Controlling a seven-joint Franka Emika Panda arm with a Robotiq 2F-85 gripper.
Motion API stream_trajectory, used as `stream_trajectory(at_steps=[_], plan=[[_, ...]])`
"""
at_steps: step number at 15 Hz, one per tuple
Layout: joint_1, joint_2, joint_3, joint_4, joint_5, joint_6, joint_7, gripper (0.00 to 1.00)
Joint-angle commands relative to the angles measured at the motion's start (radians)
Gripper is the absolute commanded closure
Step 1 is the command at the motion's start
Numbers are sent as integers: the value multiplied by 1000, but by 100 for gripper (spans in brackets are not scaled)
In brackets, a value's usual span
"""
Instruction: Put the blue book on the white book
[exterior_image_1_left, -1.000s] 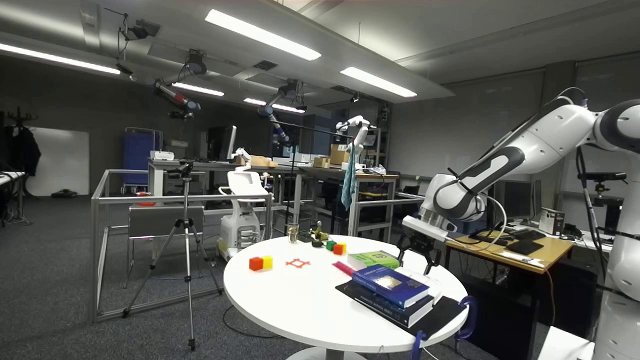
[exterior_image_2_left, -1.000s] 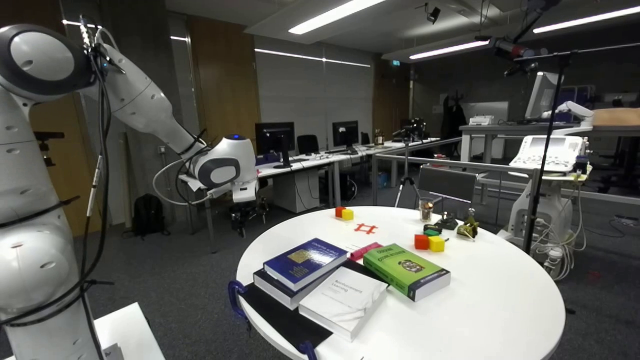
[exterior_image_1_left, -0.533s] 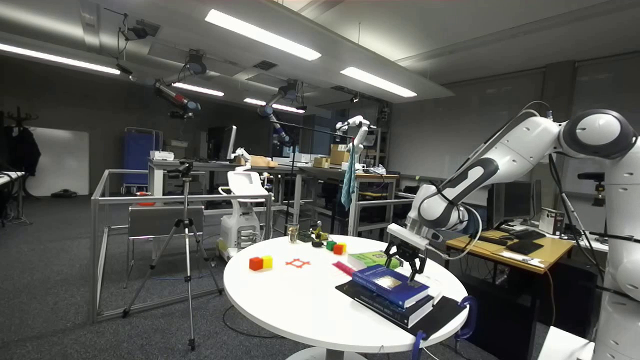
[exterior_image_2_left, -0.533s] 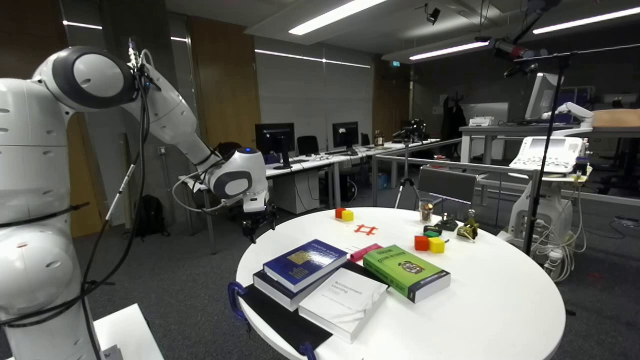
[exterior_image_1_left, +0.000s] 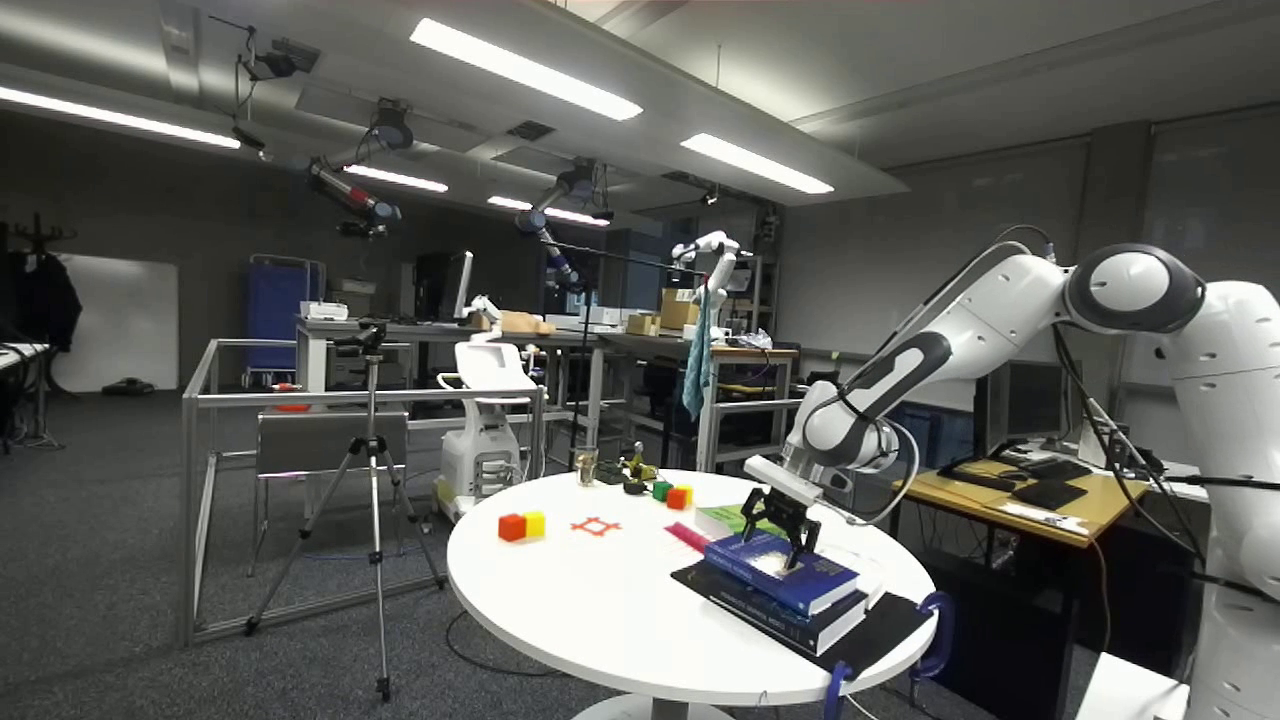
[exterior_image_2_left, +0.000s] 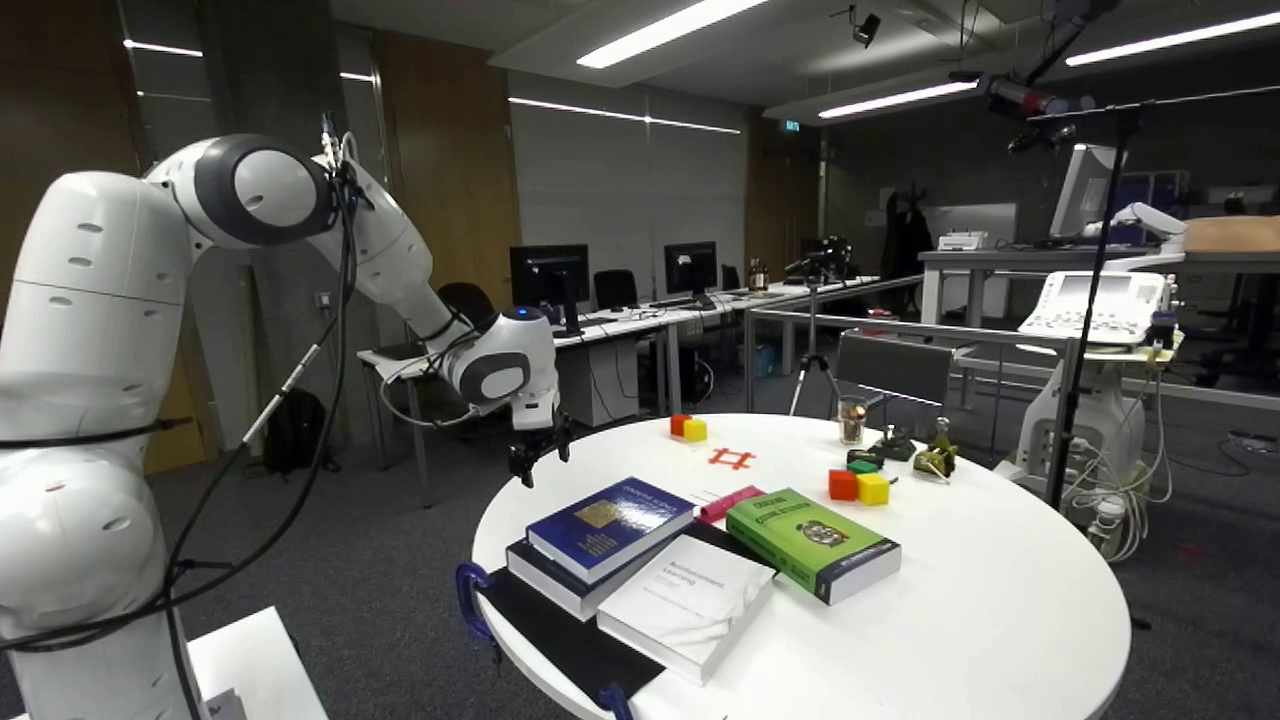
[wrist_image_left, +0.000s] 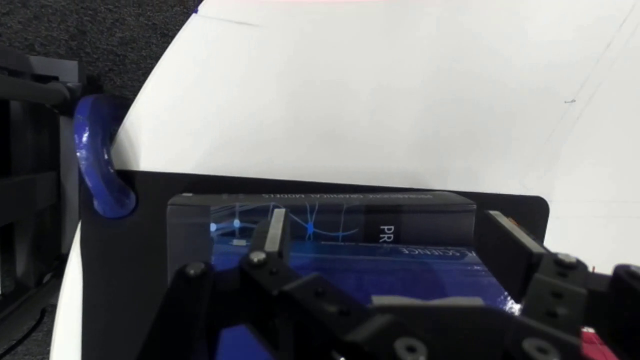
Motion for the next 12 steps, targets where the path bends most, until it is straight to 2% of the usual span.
stream_trajectory(at_steps=[1,4,5,6,12], plan=[[41,69,-25,90,8,17,30,0],[42,90,-10,149,34,-1,17,0],[26,81,13,158,62,-22,-16,0],[44,82,-16,125,30,-5,1,0],[45,90,-19,130,31,-5,1,0]])
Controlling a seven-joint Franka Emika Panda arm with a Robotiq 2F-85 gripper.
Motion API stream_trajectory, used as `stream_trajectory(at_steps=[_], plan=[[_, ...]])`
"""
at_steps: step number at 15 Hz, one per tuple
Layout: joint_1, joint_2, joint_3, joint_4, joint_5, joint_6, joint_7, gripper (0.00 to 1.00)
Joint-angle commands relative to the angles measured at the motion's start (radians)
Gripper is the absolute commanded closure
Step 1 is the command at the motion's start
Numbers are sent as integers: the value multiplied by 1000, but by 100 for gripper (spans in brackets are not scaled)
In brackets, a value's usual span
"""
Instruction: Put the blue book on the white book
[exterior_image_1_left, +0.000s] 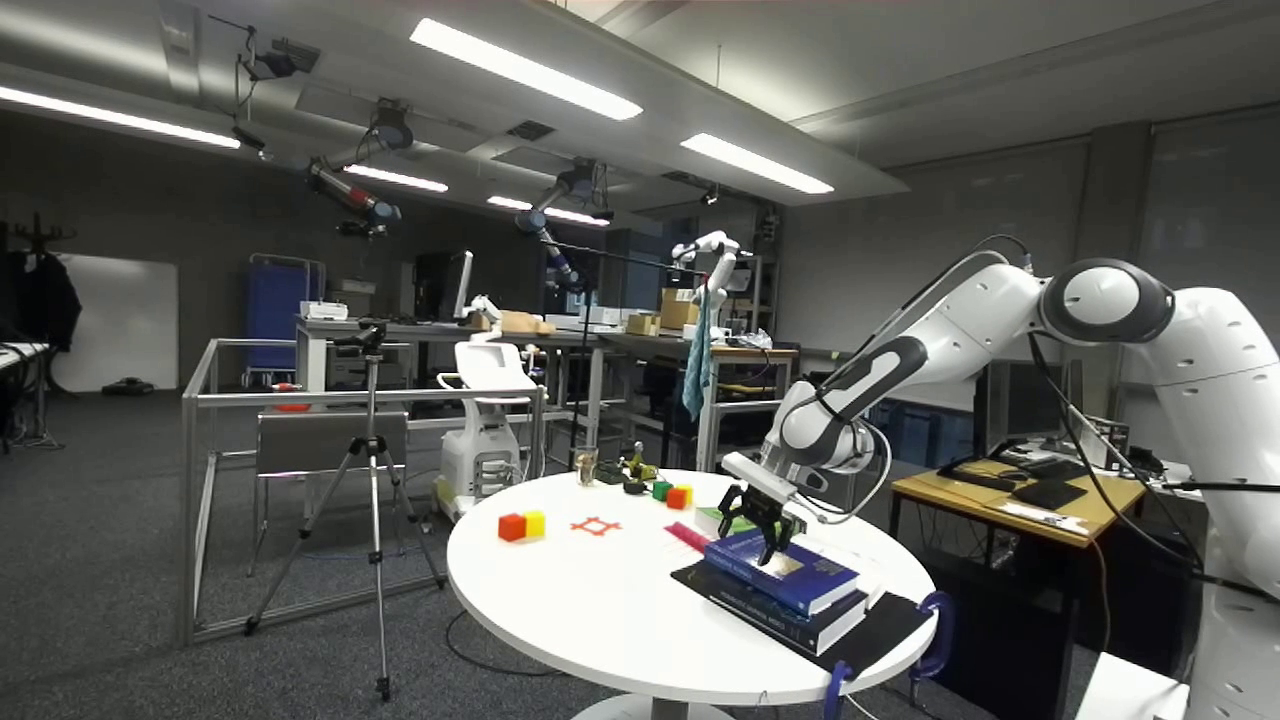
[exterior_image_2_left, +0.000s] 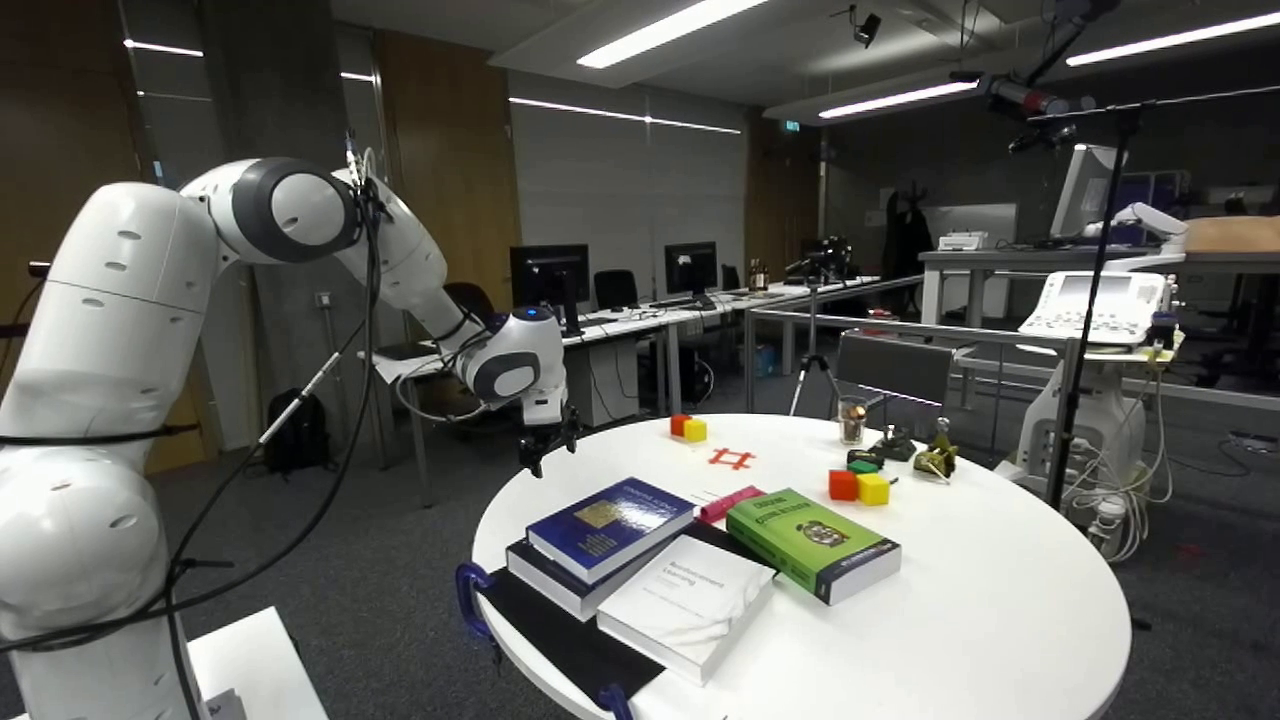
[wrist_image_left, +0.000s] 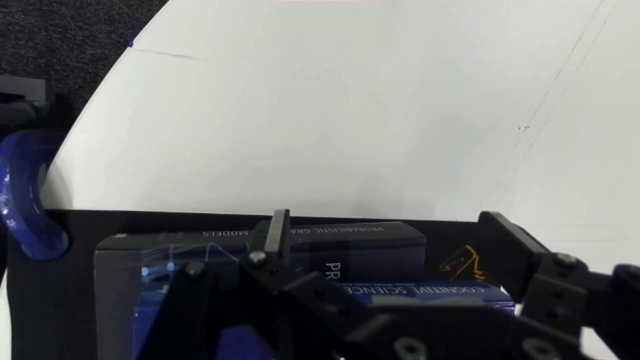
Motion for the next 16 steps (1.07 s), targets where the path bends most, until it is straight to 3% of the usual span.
stream_trajectory(at_steps=[1,10,16], plan=[[13,-1,-14,1,11,-4,-8,0],[35,96,-36,81,35,128,66,0],[58,191,-66,180,37,134,156,0]])
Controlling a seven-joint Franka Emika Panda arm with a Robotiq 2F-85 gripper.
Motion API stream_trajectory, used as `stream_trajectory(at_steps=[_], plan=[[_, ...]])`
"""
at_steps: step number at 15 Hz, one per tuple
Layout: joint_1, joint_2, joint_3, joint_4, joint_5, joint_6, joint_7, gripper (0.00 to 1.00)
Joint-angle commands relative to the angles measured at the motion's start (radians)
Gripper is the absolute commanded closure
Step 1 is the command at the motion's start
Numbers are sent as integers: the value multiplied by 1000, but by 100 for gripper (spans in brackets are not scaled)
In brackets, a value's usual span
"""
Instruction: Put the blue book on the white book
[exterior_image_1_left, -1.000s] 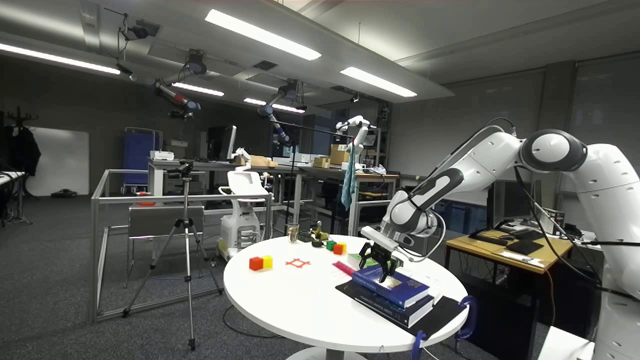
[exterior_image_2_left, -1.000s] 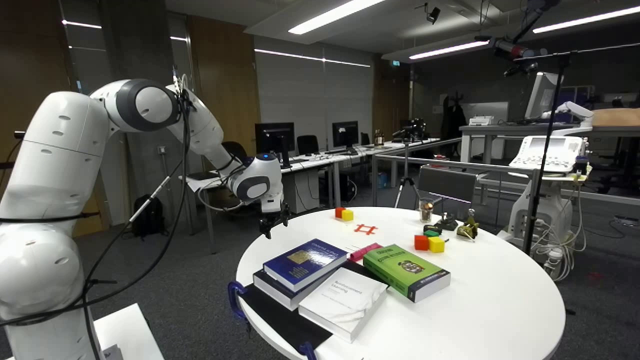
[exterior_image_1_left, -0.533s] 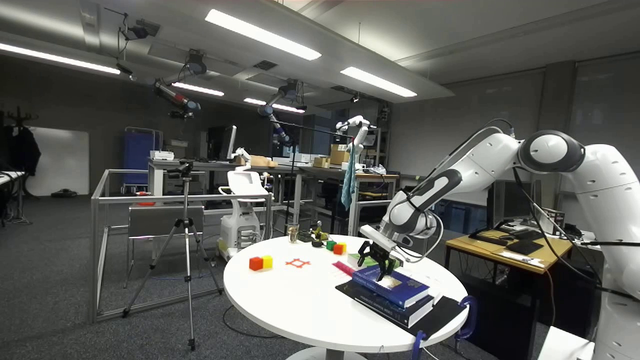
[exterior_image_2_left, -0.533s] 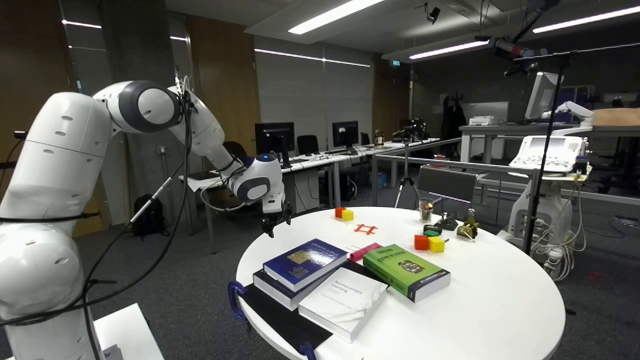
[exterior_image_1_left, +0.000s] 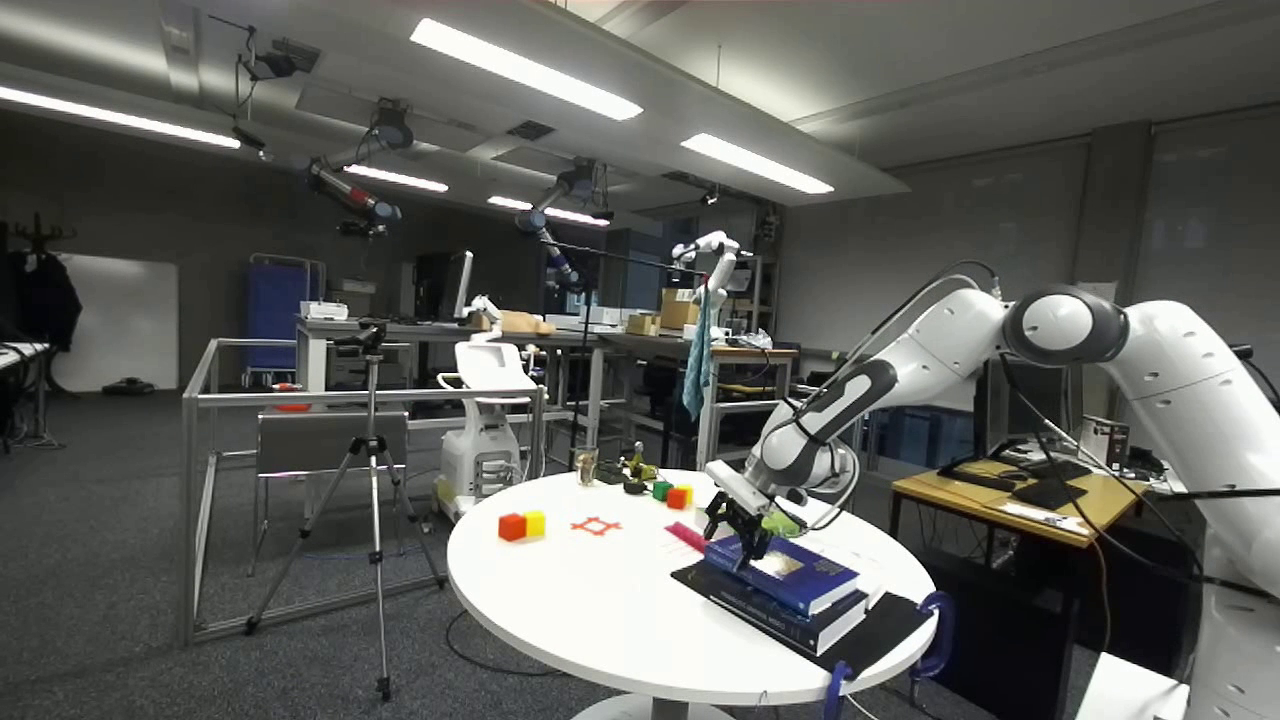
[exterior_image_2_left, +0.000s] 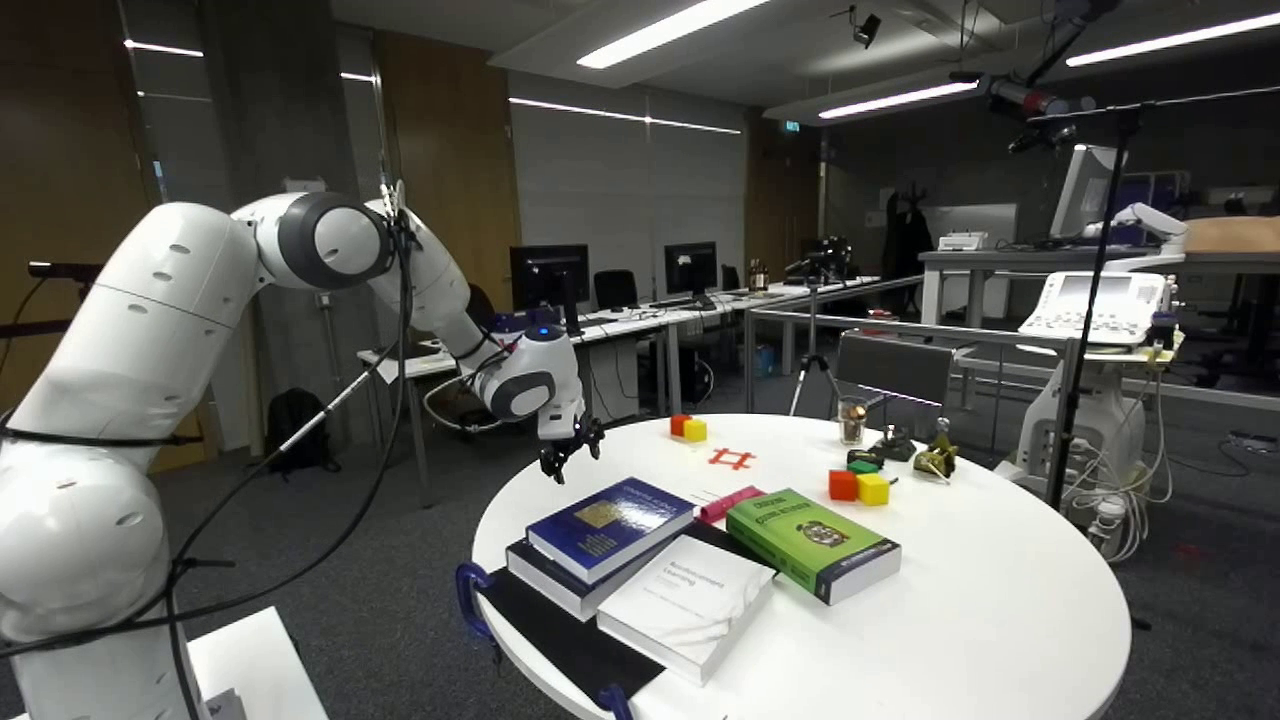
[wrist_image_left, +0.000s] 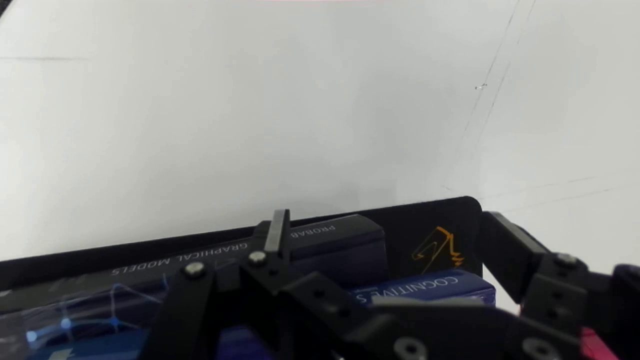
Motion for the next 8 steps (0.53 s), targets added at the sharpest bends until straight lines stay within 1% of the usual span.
stream_trajectory(at_steps=[1,5,8], plan=[[33,51,-31,69,10,13,68,0],[75,100,-84,116,-30,-5,138,0],[134,126,-154,123,-76,-7,207,0]])
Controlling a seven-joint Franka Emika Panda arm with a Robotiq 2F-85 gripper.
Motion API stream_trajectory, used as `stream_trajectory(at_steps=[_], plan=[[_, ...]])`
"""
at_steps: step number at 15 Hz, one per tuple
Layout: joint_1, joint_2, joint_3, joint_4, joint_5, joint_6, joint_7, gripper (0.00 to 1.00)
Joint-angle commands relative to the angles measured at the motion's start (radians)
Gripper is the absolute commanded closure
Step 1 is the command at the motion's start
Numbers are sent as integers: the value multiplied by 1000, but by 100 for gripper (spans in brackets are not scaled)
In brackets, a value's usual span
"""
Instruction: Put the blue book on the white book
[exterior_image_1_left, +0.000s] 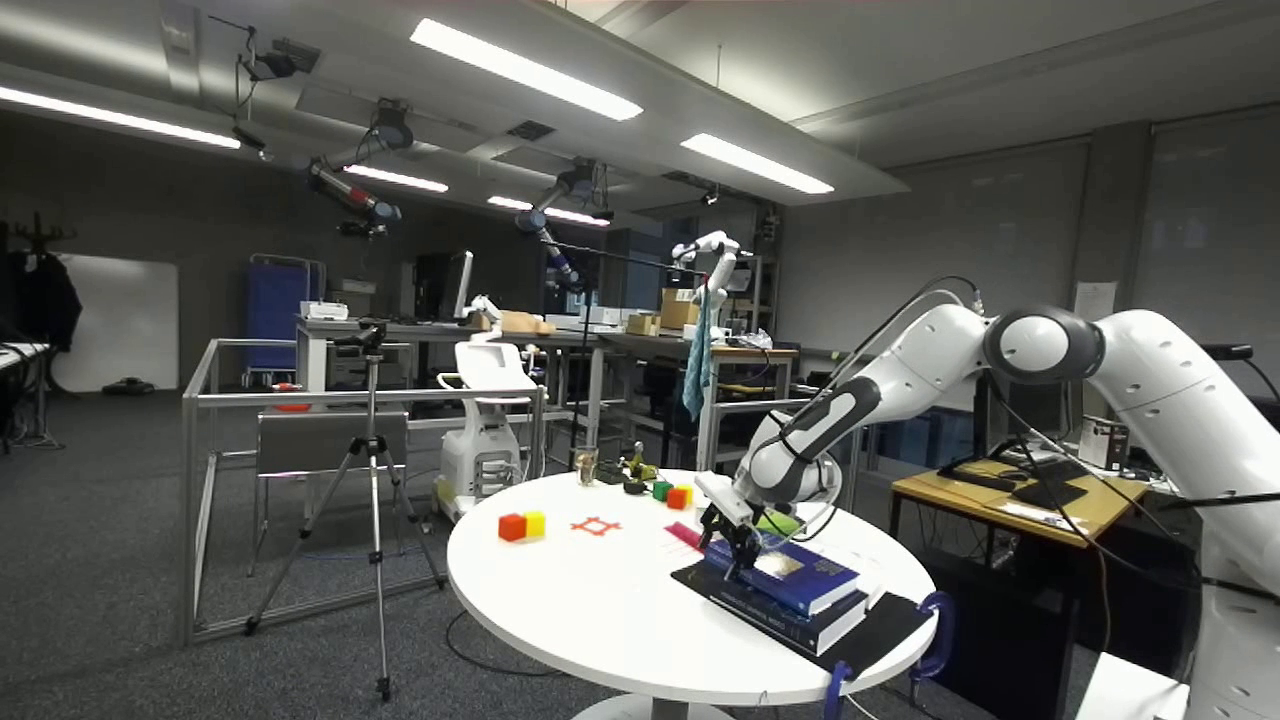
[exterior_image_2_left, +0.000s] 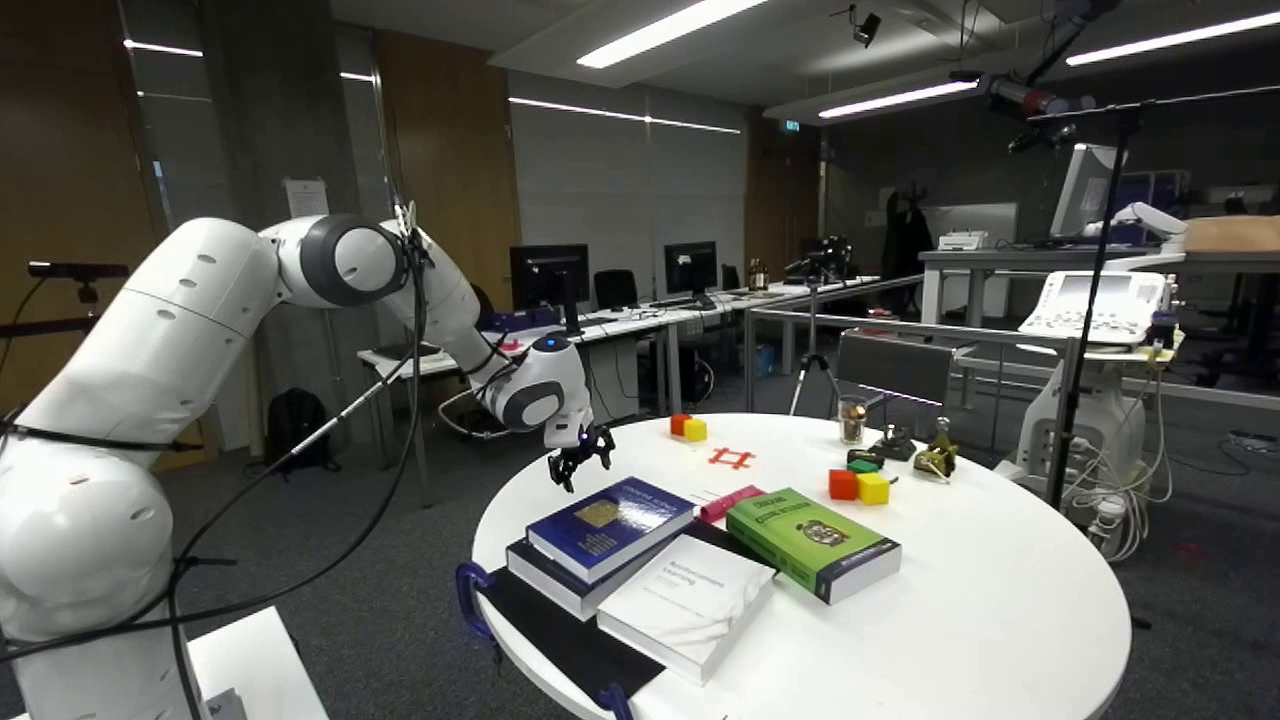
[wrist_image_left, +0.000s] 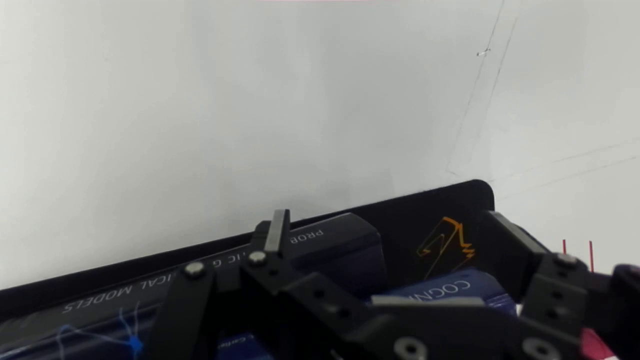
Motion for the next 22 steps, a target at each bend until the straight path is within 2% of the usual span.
stream_trajectory(at_steps=[1,9,14,22], plan=[[67,35,-75,33,-53,4,96,0],[122,17,-118,-1,-116,-54,210,0],[110,-7,-118,-13,-148,-154,261,0],[109,-52,-152,-47,-223,-200,312,0]])
